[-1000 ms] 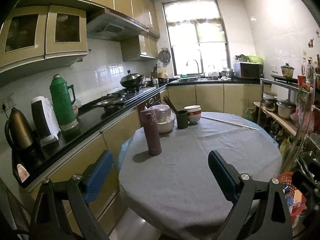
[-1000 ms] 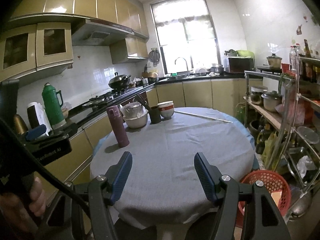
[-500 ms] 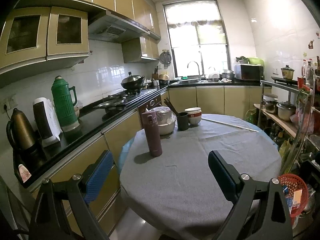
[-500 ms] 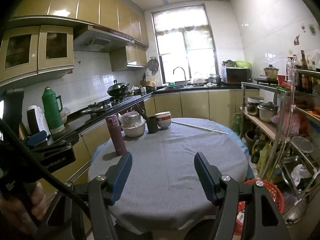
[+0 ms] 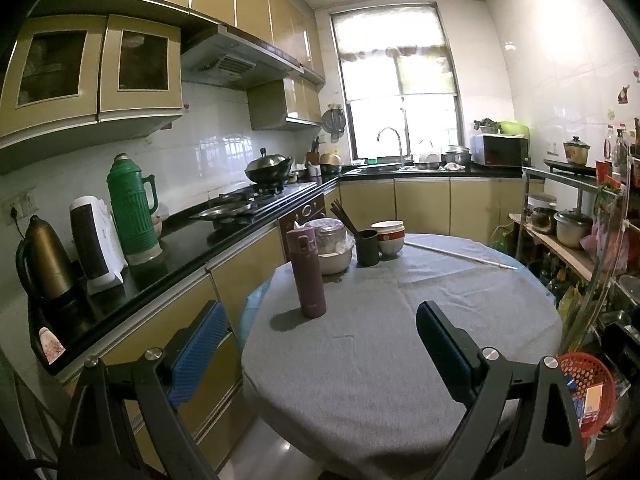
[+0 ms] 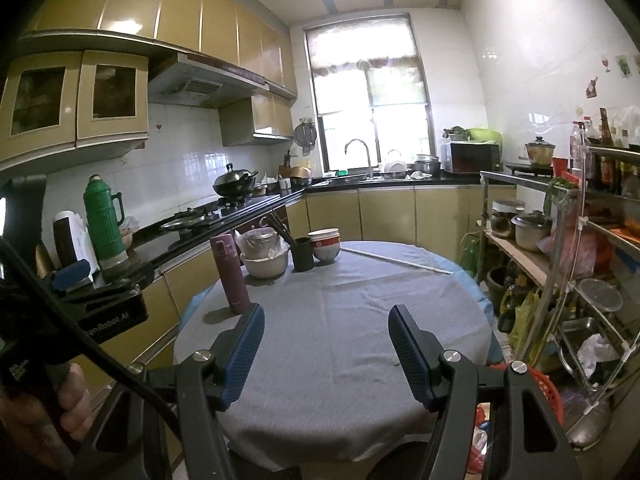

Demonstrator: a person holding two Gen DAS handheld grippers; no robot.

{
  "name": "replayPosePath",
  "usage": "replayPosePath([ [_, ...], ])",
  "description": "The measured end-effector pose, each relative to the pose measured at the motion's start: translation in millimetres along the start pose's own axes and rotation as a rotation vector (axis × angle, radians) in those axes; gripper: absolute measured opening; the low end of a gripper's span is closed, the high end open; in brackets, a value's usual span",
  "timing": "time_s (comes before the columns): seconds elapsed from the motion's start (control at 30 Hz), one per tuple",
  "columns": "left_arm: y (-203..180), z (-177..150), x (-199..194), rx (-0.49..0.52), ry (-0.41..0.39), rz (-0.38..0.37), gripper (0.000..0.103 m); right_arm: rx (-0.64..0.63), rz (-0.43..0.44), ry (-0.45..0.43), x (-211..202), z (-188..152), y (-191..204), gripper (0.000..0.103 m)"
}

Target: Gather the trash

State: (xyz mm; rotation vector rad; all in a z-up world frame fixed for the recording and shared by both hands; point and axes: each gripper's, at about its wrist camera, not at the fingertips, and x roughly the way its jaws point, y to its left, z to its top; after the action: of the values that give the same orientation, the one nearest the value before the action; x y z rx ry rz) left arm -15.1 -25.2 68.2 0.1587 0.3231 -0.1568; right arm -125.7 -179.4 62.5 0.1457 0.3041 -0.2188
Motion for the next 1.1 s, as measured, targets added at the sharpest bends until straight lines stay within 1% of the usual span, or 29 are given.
replayPosePath([
  [0.7,-1,3,-7,-0.005,-0.008,0.006,0.096,-0.009,-0.006,-0.005,-1,0,2,0.068],
  [1.0,-2,6,-9,-0.005,-0.011,0.008,0.096,-0.017,-0.039,-0.004,4,18,4,0.068],
  [1.1,-3,6,-9,-0.003,-0.01,0.011,0.096,-0.019,-0.038,-0.001,5,20,4,0.068],
])
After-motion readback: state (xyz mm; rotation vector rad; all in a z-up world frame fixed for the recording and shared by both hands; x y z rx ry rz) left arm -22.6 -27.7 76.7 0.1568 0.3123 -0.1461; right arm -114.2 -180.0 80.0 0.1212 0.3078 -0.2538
